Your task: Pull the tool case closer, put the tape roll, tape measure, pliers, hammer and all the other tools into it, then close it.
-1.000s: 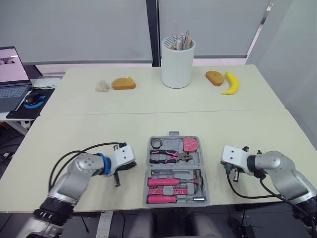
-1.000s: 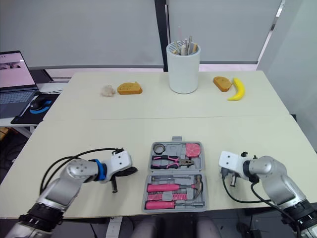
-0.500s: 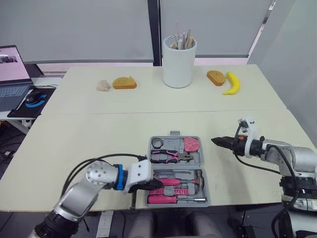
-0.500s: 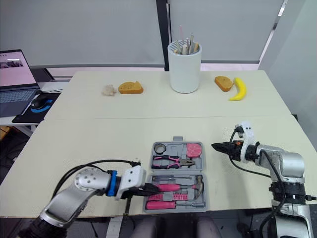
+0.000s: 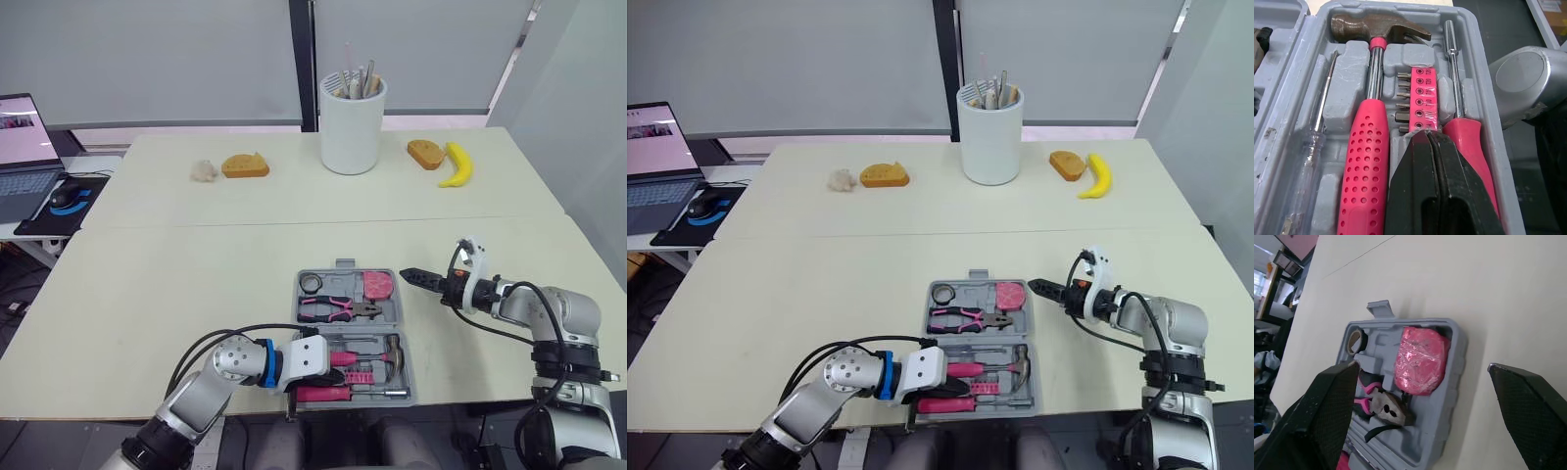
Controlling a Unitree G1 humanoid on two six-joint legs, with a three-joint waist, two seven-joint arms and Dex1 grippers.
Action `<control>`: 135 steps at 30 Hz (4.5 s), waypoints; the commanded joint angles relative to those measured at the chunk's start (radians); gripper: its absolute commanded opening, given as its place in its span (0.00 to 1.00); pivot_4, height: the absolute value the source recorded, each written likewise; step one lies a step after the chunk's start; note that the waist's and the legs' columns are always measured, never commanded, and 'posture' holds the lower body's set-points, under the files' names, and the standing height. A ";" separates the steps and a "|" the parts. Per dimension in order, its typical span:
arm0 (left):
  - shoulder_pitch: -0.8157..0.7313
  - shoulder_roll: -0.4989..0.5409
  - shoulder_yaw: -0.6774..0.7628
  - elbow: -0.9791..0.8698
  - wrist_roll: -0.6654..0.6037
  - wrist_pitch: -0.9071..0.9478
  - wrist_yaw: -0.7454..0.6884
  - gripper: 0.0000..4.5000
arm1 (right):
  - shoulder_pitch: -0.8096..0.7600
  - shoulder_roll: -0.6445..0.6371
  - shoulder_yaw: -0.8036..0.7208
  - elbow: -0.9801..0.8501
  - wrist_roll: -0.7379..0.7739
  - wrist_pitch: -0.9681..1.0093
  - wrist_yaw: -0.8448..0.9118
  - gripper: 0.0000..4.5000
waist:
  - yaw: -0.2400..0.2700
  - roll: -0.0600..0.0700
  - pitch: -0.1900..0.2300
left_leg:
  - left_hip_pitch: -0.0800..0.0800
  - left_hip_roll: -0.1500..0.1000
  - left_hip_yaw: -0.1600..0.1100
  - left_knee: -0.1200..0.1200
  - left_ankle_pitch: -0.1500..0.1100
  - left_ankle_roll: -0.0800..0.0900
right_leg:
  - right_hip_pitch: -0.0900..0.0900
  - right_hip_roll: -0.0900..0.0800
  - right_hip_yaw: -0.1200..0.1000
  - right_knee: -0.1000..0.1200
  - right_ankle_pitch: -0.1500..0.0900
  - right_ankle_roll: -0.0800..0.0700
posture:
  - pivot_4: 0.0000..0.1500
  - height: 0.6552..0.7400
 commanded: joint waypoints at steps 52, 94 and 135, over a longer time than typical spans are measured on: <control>-0.027 0.084 -0.066 -0.008 0.111 0.150 0.013 0.00 | -0.132 -0.056 0.172 0.211 0.009 -0.168 0.059 0.99 | -0.008 0.002 -0.001 | 0.001 0.004 0.000 -0.001 0.000 0.000 | -0.001 0.005 0.001 0.000 0.000 0.000 | 1.00 1.00; 0.034 0.137 -0.001 -0.134 0.054 0.164 0.018 0.00 | -0.160 0.030 0.066 0.061 0.205 0.024 0.184 0.99 | -0.012 0.002 -0.002 | 0.000 0.006 0.000 -0.003 0.000 0.000 | -0.002 0.005 0.002 -0.001 0.000 0.000 | 1.00 1.00; -0.008 0.213 0.591 0.280 -0.139 -0.136 0.139 0.99 | 0.465 -0.450 0.215 -0.325 -0.330 -1.087 0.041 1.00 | 0.018 -0.011 0.012 | 0.001 0.012 0.010 -0.011 0.000 -0.002 | -0.005 0.006 0.000 -0.002 -0.003 -0.004 | 1.00 1.00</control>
